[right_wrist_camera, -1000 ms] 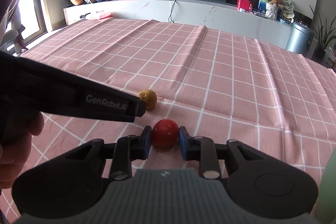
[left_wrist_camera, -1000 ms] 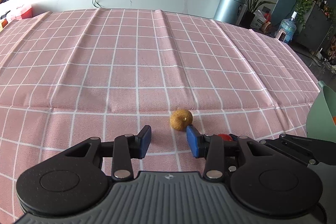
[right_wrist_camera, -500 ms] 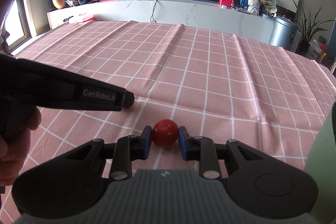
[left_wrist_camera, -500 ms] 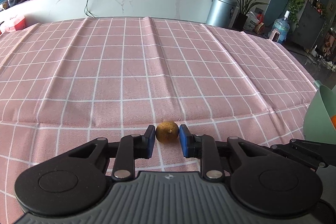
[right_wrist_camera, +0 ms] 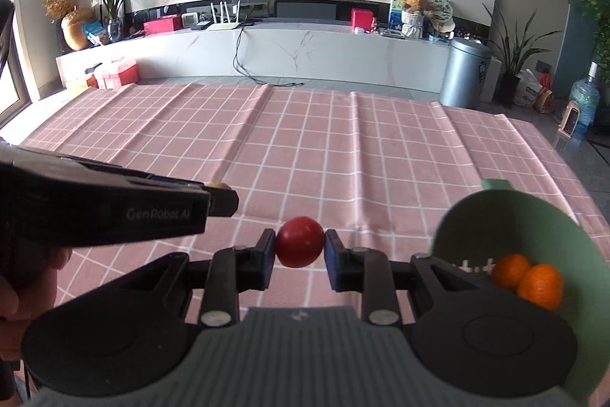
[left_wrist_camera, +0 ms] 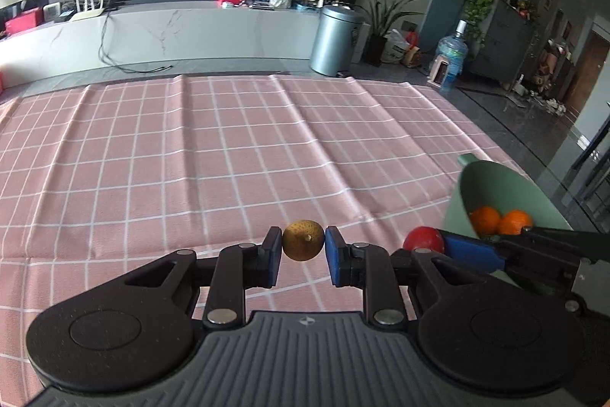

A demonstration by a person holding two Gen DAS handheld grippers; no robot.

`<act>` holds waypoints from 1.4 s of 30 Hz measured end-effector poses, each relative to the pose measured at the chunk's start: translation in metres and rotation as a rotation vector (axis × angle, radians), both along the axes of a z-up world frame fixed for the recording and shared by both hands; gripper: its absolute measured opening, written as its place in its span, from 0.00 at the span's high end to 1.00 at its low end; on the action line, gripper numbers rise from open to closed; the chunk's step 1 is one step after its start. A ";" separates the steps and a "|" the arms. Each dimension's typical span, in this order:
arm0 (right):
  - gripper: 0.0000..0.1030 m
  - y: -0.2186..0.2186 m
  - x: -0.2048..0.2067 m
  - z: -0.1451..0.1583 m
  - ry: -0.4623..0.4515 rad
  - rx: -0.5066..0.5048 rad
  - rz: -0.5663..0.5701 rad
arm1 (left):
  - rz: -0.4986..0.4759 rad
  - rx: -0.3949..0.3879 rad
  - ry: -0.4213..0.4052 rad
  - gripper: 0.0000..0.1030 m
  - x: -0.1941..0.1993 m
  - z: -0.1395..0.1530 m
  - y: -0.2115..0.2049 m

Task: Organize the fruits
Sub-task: 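Carry the tomato and kiwi into the colander and open both tools, then withdraw both open tools up and away from the colander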

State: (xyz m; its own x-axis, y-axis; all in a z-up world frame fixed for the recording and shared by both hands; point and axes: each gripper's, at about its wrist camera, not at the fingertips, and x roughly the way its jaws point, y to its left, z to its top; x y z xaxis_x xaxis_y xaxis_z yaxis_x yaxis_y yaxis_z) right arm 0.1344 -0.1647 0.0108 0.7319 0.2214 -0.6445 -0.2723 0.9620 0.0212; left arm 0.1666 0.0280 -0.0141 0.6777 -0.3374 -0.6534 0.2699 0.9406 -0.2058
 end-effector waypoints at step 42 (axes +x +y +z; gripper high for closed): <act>0.68 -0.163 0.001 0.005 0.125 -0.231 -0.163 | -0.288 0.293 0.120 0.65 0.025 -0.011 -0.188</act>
State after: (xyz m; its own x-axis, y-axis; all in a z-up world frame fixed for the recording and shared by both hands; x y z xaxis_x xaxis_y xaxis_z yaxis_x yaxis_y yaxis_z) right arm 0.1354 -0.3280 0.0157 0.6577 -0.0551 -0.7512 -0.1235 0.9759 -0.1798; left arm 0.1914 -0.1598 -0.0254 0.4967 -0.2898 -0.8181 0.5203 0.8539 0.0134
